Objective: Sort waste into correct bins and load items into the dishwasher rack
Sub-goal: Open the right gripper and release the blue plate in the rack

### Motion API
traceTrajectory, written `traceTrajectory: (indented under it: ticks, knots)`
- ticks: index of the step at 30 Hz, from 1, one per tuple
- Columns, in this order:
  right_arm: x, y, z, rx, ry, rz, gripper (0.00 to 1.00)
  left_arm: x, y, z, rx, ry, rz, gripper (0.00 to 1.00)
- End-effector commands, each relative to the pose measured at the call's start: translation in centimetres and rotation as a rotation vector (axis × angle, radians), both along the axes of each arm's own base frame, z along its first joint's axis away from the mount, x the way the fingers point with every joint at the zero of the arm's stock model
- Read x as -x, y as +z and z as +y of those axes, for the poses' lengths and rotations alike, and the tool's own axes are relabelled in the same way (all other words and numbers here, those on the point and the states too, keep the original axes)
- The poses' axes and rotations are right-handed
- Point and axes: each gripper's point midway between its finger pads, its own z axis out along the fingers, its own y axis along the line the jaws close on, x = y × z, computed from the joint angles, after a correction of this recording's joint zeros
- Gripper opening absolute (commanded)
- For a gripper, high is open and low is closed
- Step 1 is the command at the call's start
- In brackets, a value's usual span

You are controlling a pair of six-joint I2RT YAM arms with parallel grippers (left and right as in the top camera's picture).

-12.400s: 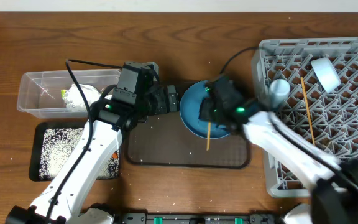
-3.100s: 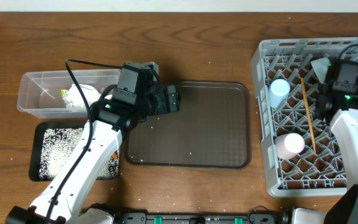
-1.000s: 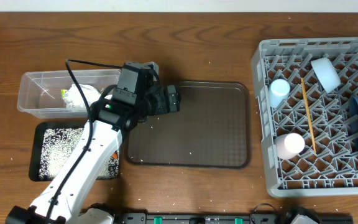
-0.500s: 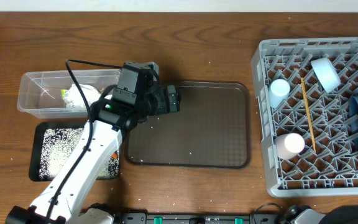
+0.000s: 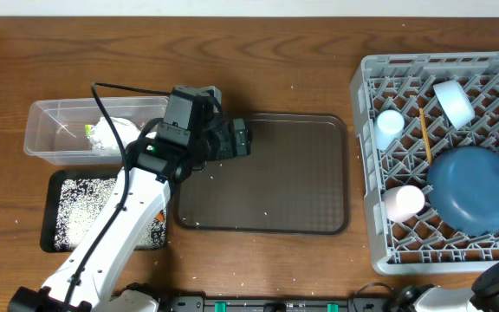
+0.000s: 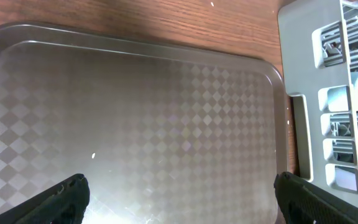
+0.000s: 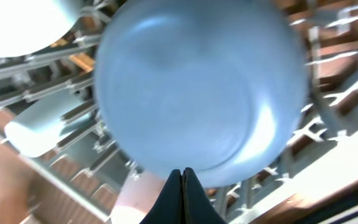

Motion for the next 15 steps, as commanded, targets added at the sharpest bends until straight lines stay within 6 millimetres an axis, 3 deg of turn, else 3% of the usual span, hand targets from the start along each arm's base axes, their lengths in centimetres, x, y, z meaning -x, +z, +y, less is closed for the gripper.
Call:
traceTrajectory:
  ticks: [1,8,11,14,15]
  knots:
    - [-0.8,0.8,1.1,-0.058,0.016,-0.07,0.01,-0.2,0.9,0.0,-0.003,-0.003,-0.027,0.98]
    - [-2.4,3.0,3.3,-0.093,0.107,-0.205,0.02,-0.2,0.9,0.0,-0.003,-0.003,-0.027,0.98]
    - [-3.0,4.0,4.5,-0.062,0.155,-0.234,0.11,-0.2,0.9,0.0,-0.003,-0.003,-0.027,0.98]
    - [-4.0,4.6,6.3,-0.031,0.258,-0.266,0.53,-0.2,0.9,0.0,-0.003,-0.003,-0.027,0.98]
    - [-4.4,4.8,7.0,-0.022,0.306,-0.28,0.63,-0.2,0.9,0.0,-0.003,-0.003,-0.027,0.98]
